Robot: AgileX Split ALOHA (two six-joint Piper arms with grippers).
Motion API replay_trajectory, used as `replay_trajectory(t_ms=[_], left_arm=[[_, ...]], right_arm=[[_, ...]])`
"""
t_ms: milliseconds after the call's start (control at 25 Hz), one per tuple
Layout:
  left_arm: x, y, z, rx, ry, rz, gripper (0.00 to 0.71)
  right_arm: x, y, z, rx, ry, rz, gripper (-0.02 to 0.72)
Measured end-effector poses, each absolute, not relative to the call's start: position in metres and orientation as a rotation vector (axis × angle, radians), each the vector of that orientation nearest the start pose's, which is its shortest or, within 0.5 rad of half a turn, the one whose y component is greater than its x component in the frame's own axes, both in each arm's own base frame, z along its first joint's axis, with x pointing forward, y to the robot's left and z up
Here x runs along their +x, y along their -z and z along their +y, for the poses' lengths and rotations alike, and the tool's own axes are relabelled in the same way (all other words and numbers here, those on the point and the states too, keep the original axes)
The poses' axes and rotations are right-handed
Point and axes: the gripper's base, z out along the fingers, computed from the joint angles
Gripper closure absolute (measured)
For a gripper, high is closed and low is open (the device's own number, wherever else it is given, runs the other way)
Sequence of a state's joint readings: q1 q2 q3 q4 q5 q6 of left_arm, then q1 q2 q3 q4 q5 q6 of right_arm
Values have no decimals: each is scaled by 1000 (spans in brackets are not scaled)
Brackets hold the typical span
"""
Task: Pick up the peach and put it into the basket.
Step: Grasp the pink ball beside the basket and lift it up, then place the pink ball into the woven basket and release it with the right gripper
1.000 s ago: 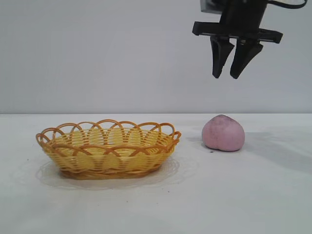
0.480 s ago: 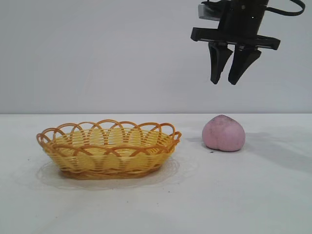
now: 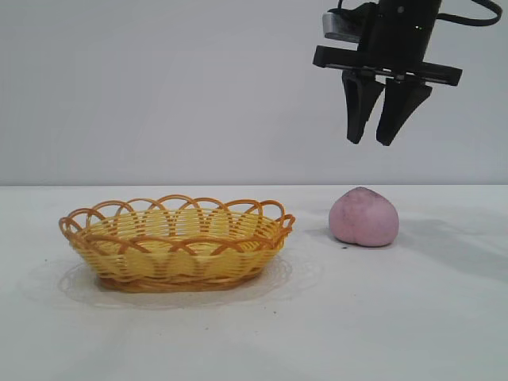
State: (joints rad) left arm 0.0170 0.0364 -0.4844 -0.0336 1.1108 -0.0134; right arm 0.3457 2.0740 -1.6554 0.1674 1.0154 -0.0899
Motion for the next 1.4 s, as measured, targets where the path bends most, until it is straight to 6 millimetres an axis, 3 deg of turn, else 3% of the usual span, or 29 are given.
replay_trajectory(t_ms=[360,400,480,520,560,800,880,1040,1400], left_arm=[[-8,-268,-3,-21,34,2100,442],[-8,-268,-3,-21,34,2100,442],[-8,-268,-3,-21,34,2099,442],[-8,-268,-3,-21,34,2099,442],[-8,-268,-3,-21,34,2099,442],[-8,-268,-3,-21,34,2099,442],[-8,-268,-3,-21,34,2099,442],[-8,-268,-3,-21,34,2099,442],[-8,-268,-3,-21,34,2099,442]], right_arm=[[402,-142,171,-652,-285,3060,446],[401,-138,175,-680,-272,3056,563],[401,-141,183,-710,-259,3009,645],[399,-147,189,-727,-264,2979,645],[396,-155,195,-766,-267,2952,703],[352,-228,249,-997,-324,2695,703],[336,-237,265,-1056,-351,2658,703],[316,-229,290,-1165,-371,2664,703],[299,-177,325,-1285,-395,2722,703]])
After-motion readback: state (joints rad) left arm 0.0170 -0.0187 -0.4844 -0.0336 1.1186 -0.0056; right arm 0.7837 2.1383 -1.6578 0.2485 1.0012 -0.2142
